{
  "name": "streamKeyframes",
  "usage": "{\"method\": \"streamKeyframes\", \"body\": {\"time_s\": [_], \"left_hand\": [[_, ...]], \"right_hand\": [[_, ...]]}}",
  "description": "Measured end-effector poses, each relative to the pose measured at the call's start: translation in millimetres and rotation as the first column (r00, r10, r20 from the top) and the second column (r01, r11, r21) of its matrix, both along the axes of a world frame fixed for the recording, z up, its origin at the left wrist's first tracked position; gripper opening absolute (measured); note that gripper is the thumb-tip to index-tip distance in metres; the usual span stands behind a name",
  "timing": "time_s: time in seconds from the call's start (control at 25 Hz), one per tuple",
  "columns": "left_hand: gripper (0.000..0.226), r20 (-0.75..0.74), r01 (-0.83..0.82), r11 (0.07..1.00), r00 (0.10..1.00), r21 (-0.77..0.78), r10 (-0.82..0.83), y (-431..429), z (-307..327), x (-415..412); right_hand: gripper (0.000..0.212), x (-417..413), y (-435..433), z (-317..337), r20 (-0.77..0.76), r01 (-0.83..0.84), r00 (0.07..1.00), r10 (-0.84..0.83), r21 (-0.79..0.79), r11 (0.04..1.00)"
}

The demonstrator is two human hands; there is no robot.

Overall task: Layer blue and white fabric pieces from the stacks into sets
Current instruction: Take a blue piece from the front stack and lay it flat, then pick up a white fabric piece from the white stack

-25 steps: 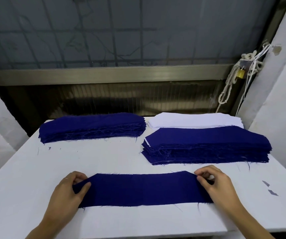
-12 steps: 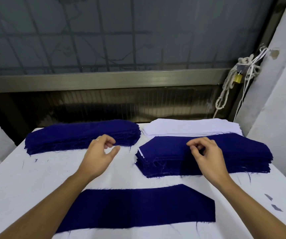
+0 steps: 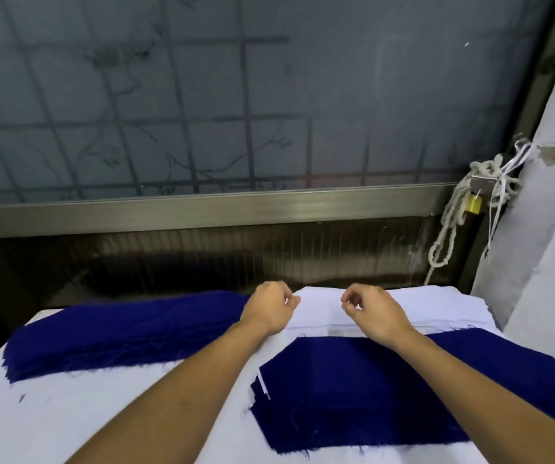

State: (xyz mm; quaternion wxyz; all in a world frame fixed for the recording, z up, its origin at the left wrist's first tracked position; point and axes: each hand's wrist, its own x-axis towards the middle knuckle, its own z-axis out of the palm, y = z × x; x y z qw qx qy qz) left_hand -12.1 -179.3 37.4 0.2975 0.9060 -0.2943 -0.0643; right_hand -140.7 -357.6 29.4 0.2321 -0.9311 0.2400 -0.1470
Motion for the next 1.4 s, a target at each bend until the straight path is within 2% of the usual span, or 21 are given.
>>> {"method": "streamKeyframes", "body": {"time_s": [0.12,0.24,0.44,0.56,0.64,0.72,0.84,0.92,1.0,1.12,1.24,1.4], "left_hand": [[0.029,0.044,-0.035,0.990,0.999,0.136,0.029,-25,-9,12],[0.025,0.058,-0.104,0.973,0.994,0.206,0.094,-36,-13,21],[0.017,0.042,-0.127,0.982,0.992,0.139,0.122,-45,-19,27],[0.018,0.069,-0.073,0.993,0.995,0.097,0.066,-45,-19,26],[0.019,0.126,0.016,0.995,0.992,0.104,-0.029,-43,-13,25],[0.022,0.181,0.104,0.987,0.975,0.125,-0.126,-40,-3,23],[0.029,0.308,0.124,0.971,0.933,0.203,-0.184,-37,15,18],[0.035,0.403,0.081,0.956,0.894,0.283,-0.195,-33,22,13],[0.037,0.430,0.051,0.953,0.884,0.298,-0.182,-31,26,9],[0.028,0.399,0.070,0.980,0.906,0.184,-0.140,-28,29,3],[0.016,0.287,0.115,0.993,0.952,-0.006,-0.109,-22,39,1],[0.013,0.129,0.196,0.954,0.977,-0.226,-0.170,-3,54,0]], "right_hand": [[0.013,23,-8,-3,-0.053,0.006,0.999,-0.008,-0.048,0.999],[0.013,37,-11,-9,-0.058,0.012,0.998,-0.016,-0.066,0.998],[0.014,47,-17,-18,-0.086,-0.004,0.996,-0.004,-0.089,0.996],[0.023,49,-17,-21,-0.083,-0.002,0.997,-0.009,-0.132,0.991],[0.039,50,-19,-20,-0.048,-0.023,0.999,0.014,-0.178,0.984],[0.051,51,-20,-13,0.007,-0.079,0.997,0.081,-0.144,0.986],[0.044,57,-19,3,0.068,-0.135,0.988,0.136,-0.015,0.991],[0.034,59,-17,10,0.051,-0.132,0.990,0.134,-0.034,0.991],[0.030,58,-12,14,0.021,-0.130,0.991,0.132,-0.076,0.989],[0.022,56,-2,16,0.083,-0.110,0.990,0.116,-0.084,0.990],[0.019,54,4,25,0.175,-0.128,0.978,0.117,0.054,0.990],[0.029,41,1,44,0.088,-0.194,0.980,0.180,0.201,0.960]]}}
